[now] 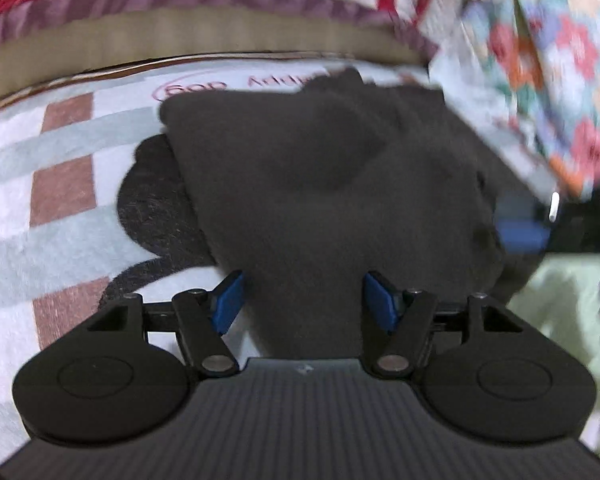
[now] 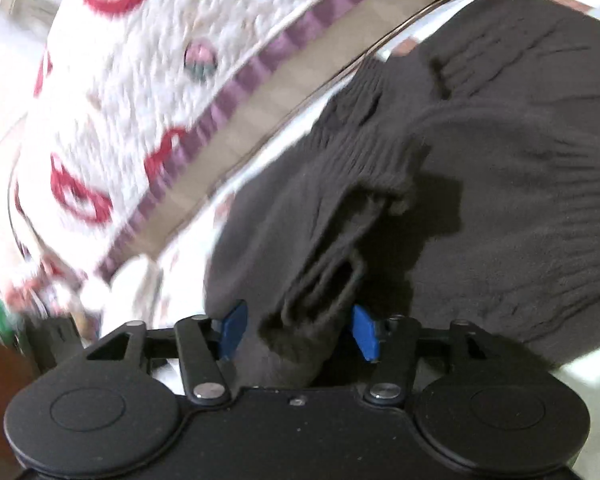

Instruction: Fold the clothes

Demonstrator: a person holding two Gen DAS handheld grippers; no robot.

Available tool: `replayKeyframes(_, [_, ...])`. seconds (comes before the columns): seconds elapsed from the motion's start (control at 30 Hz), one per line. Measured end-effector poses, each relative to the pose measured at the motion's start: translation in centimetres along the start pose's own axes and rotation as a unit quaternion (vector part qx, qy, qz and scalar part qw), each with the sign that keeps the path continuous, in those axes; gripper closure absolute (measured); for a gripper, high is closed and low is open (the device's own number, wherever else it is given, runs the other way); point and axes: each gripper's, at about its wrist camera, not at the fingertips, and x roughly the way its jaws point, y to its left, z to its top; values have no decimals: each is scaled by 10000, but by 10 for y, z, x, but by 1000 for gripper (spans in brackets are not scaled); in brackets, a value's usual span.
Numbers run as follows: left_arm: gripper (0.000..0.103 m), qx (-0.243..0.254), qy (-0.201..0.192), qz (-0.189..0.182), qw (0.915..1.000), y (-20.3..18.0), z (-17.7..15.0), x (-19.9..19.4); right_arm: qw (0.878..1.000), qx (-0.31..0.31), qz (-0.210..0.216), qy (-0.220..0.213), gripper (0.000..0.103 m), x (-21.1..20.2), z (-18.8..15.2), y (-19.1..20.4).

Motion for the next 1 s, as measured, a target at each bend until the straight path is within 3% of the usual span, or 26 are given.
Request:
replayKeyframes(0.13, [37,-34,23,-2,10000,-4,-8,-2,9990,10,-423,-173,36,2,4,-9])
replayKeyframes(0.23, [37,-113,12,-16,9999,-2,-4,-4,9969,25,-741,-279,38,14,-16,-16])
replayKeyframes(0.27, [37,-228,-14,-44,9997,1,-4,-6,9972,-98,-689,-256,45,18,-23,-13])
replayKeyframes(0.3, [37,-360,-46,-77,9993,4,-4,-10,9973,-393,-585,-190,75,21,-26,-5])
replayKeyframes(0.33, [37,-493,-77,-111,9987,8,-4,-13,9961,-733,-477,-116,81,23,-28,4])
replayKeyframes(0.43, [35,-885,-127,-208,9958,16,-9,-21,9897,-1330,-526,-77,87,13,-19,21])
replayKeyframes(0.5, [35,-1032,26,-257,9943,20,-13,-18,9797,-1678,-1084,190,90,11,-16,21])
replayKeyframes(0.53, [35,-1057,90,-245,9941,20,-15,-16,9724,-1849,-1385,338,101,13,-18,20])
replayKeyframes(0.6, [35,-1094,179,-199,9936,19,-19,-11,9663,-1797,-1704,705,100,16,-26,9])
replayKeyframes(0.67, [37,-1125,146,-185,9934,17,-21,-11,9673,-1729,-1739,655,100,8,-24,5])
replayKeyframes(0.73, [40,-1157,71,-199,9931,16,-21,-14,9677,-1797,-1718,431,94,-5,-18,8])
replayKeyframes(0.83, [56,-980,-37,-125,9951,11,-14,-24,9659,-1999,-1644,-107,81,-25,7,22])
replayKeyframes(0.9, [72,-810,-147,-25,9966,9,-10,-32,9690,-2057,-1345,-252,79,-26,29,32])
replayKeyframes(1.0, [80,-1054,-298,-119,9939,17,-8,-39,9702,-2214,-935,-309,65,-16,60,48])
